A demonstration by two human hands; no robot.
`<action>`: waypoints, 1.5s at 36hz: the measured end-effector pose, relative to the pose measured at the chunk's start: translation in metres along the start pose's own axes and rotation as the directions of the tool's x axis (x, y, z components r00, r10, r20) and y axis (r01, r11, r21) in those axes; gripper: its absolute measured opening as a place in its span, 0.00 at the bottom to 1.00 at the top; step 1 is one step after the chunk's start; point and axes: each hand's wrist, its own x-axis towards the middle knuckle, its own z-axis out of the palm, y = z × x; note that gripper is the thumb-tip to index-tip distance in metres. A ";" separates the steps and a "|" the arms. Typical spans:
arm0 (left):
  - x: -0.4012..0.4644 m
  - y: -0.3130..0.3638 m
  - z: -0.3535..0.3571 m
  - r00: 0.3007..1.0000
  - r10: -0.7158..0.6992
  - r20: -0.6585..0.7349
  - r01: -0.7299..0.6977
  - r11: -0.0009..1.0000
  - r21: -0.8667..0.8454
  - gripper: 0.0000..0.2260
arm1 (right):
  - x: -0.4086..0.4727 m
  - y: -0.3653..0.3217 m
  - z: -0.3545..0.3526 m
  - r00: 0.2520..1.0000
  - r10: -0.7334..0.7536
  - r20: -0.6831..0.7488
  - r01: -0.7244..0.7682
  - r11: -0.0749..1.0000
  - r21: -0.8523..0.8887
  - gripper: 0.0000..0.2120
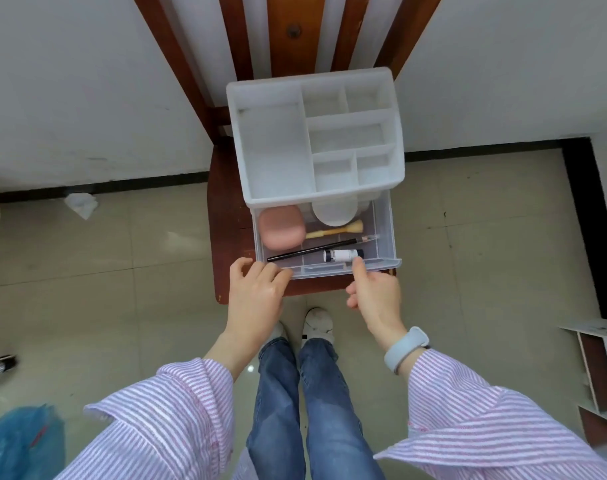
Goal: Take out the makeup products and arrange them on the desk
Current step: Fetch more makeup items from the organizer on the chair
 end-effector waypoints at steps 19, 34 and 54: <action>-0.001 -0.007 0.005 1.000 0.022 -0.016 -0.022 1.000 -0.017 0.16 | 0.075 -0.041 0.040 0.873 -0.468 -0.136 0.296 0.731 -0.615 0.35; 0.003 0.002 -0.017 0.981 -0.179 0.073 0.193 0.902 -0.386 0.16 | 0.024 -0.019 -0.014 0.874 -0.428 0.231 0.486 0.772 -0.409 0.31; 0.004 -0.049 -0.057 0.552 -0.748 0.368 0.554 0.000 -0.832 0.13 | 0.039 -0.057 0.065 0.889 -0.414 0.197 0.426 0.587 -0.688 0.31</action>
